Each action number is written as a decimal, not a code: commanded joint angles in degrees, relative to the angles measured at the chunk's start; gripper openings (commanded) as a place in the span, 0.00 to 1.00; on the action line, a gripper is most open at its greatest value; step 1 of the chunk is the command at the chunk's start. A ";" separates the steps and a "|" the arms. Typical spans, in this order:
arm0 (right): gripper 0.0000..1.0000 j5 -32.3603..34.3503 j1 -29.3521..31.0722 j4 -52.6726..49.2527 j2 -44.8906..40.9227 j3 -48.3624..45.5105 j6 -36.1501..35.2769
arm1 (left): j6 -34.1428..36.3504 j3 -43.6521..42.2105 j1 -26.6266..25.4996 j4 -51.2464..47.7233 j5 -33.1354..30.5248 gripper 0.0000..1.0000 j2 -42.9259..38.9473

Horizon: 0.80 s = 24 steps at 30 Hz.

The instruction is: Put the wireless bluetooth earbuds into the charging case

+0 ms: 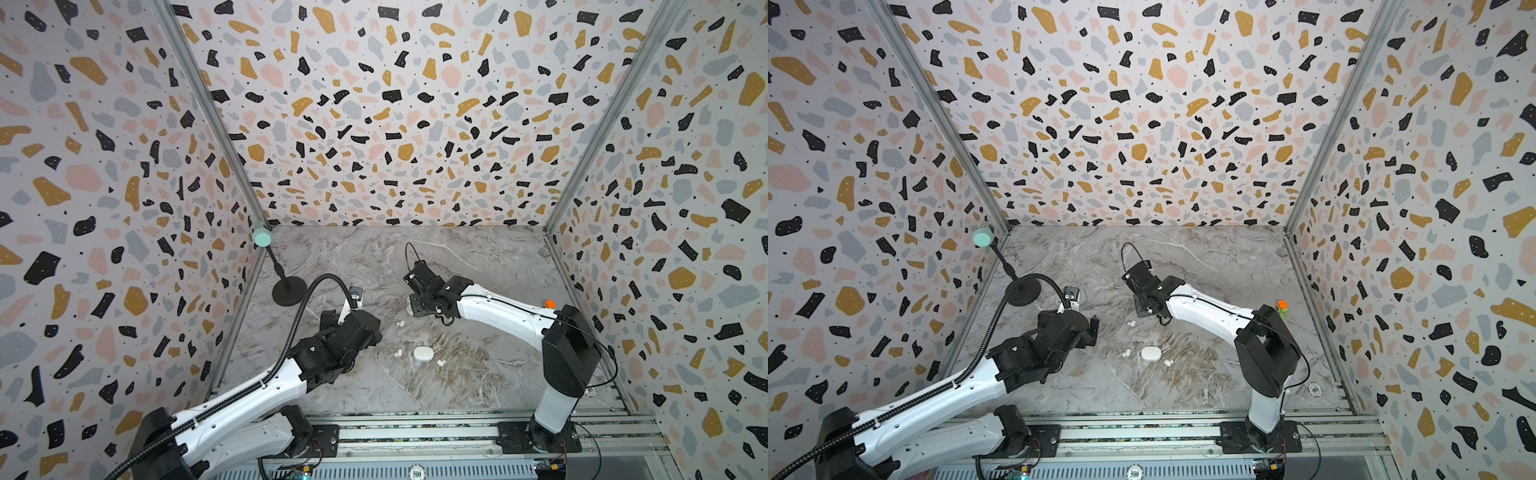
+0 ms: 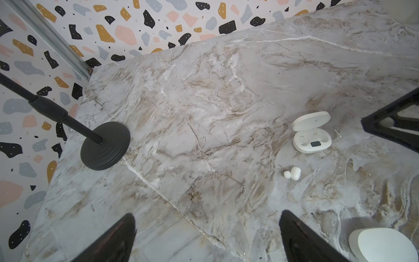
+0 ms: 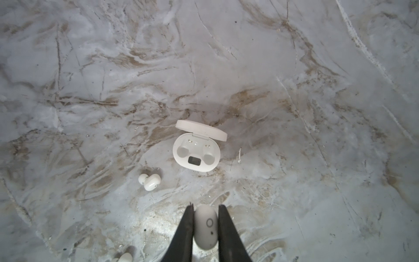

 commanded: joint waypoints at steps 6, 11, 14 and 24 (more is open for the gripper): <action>0.20 0.61 0.16 3.45 1.66 -0.78 -3.27 | 0.17 -0.80 0.18 1.60 0.67 1.00 0.09; 0.20 0.61 0.16 6.54 2.00 -2.78 -5.37 | 0.32 -0.83 0.21 1.71 0.84 1.00 0.35; 0.20 0.61 0.16 7.81 2.70 -3.30 -6.72 | 0.34 -0.82 0.17 1.77 0.84 1.00 0.69; 0.20 -0.37 -0.27 9.42 5.76 -3.08 -9.24 | 0.41 -0.76 0.21 1.77 0.84 1.00 1.20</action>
